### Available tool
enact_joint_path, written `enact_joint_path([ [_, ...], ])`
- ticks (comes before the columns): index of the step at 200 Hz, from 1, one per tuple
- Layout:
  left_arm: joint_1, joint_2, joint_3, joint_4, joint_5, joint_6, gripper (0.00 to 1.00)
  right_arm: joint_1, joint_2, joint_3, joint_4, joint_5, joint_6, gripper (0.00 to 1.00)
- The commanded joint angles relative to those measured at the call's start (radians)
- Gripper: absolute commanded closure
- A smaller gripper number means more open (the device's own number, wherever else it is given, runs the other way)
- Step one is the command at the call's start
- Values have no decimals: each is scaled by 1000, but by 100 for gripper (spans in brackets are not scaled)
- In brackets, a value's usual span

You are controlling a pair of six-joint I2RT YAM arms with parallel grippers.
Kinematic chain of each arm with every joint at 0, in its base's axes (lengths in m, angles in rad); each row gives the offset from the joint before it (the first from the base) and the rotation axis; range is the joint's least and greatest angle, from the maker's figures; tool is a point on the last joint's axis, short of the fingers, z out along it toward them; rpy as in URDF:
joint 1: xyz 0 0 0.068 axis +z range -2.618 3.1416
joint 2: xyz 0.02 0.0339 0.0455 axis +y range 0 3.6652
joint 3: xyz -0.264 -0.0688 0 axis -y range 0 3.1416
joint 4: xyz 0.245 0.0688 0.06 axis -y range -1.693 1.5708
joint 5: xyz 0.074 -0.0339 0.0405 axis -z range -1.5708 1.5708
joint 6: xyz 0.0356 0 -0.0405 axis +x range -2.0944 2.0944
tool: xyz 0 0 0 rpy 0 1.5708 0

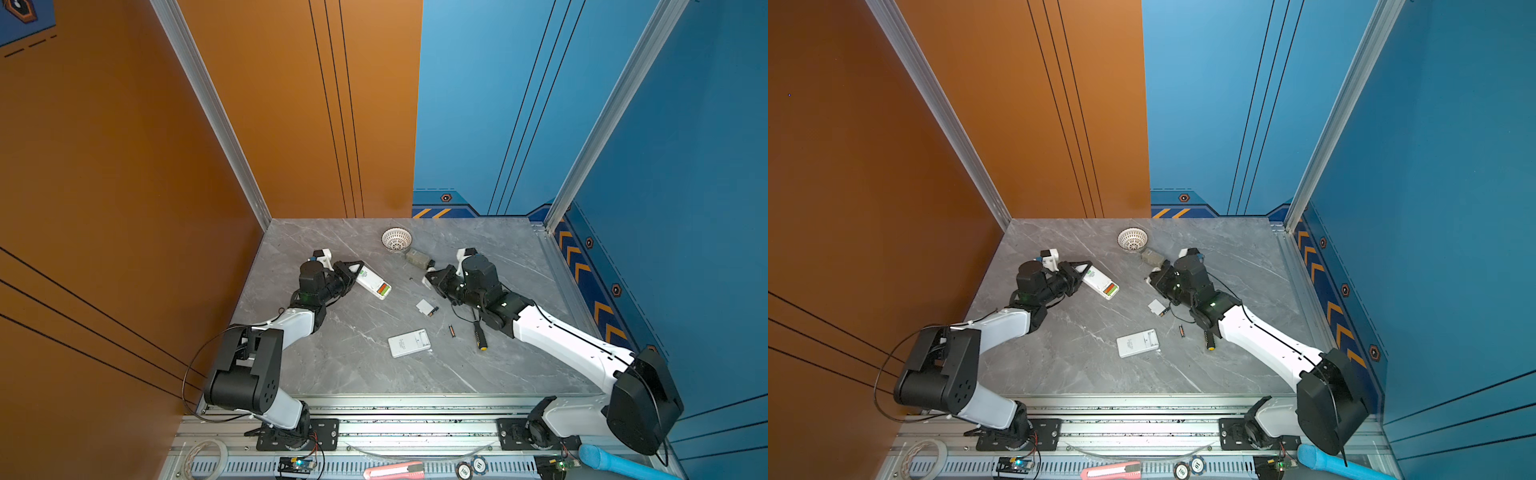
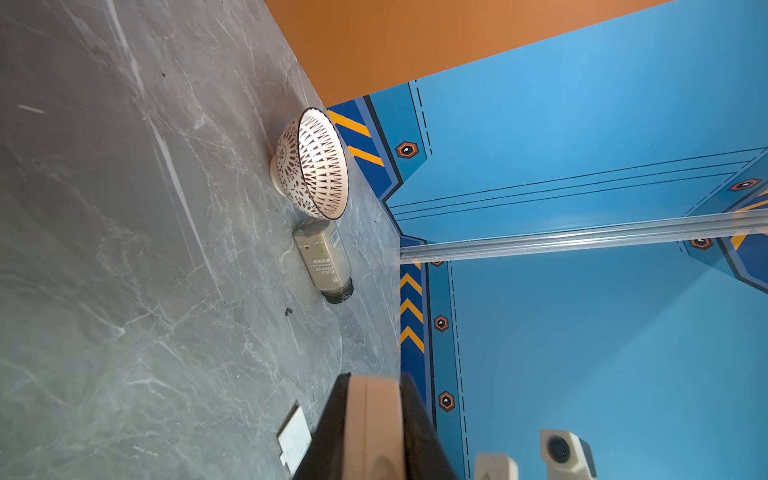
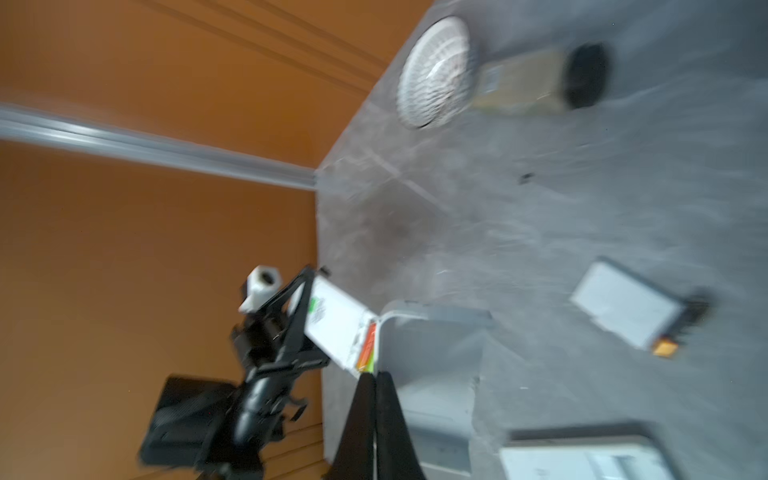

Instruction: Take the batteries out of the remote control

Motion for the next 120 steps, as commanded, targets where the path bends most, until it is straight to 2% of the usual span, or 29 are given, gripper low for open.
enact_joint_path([
  [1,-26,26,-25,78,-27,42,100,-78,-39,-3,-367,214,-129,100],
  [13,-35,49,-35,108,-36,44,100,-137,-37,-18,-413,241,-189,100],
  [60,-99,149,-67,215,-106,24,100,-374,61,-74,-469,212,-393,100],
  [103,-143,185,-111,253,-181,19,100,-442,193,-80,-446,188,-537,100],
  [109,-144,193,-124,267,-192,16,98,-445,215,-76,-439,175,-551,100],
  [120,-148,208,-154,296,-221,2,86,-450,245,-64,-442,177,-566,94],
])
